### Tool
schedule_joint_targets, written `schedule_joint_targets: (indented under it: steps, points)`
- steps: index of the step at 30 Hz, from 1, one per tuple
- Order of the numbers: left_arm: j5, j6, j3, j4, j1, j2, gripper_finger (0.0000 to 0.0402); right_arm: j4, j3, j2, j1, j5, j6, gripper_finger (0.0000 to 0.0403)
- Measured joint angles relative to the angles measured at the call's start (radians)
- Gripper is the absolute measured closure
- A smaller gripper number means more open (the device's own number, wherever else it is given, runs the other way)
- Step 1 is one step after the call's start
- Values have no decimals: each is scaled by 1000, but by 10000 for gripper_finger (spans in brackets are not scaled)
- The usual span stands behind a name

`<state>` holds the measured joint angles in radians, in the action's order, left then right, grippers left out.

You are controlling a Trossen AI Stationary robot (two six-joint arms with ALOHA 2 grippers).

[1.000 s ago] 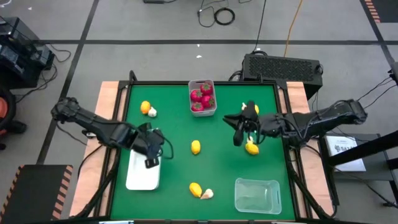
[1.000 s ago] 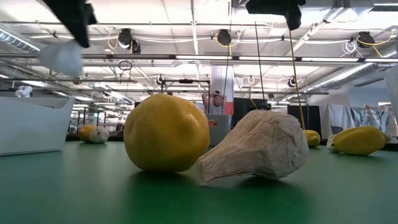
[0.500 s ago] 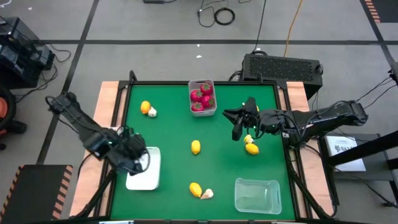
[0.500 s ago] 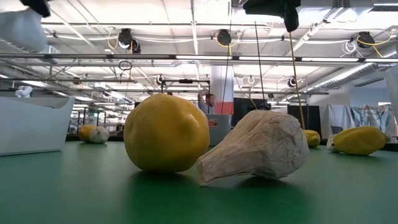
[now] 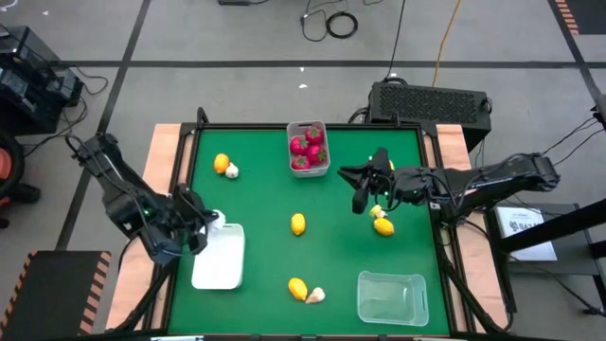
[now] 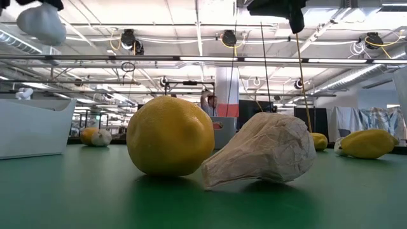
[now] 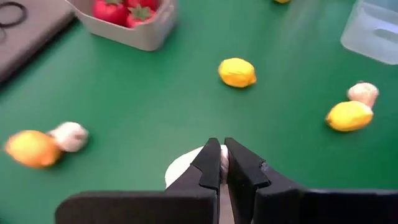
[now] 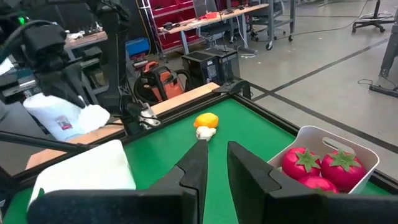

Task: Sort produce into baskets
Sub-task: Put the garlic into the white bin

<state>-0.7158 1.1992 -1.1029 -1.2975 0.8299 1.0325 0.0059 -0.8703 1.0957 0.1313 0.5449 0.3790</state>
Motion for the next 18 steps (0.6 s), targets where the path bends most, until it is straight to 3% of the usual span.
schedule_joint_targets:
  steps: [10, 18]
  points:
    - [96, 1, 234, 359, 1, 2, 389, 96, 0, 97, -4, -3, -10, 351]
    - [147, -3, 287, 408, 1, 4, 389, 159, 0, 139, -8, -62, -43, 351]
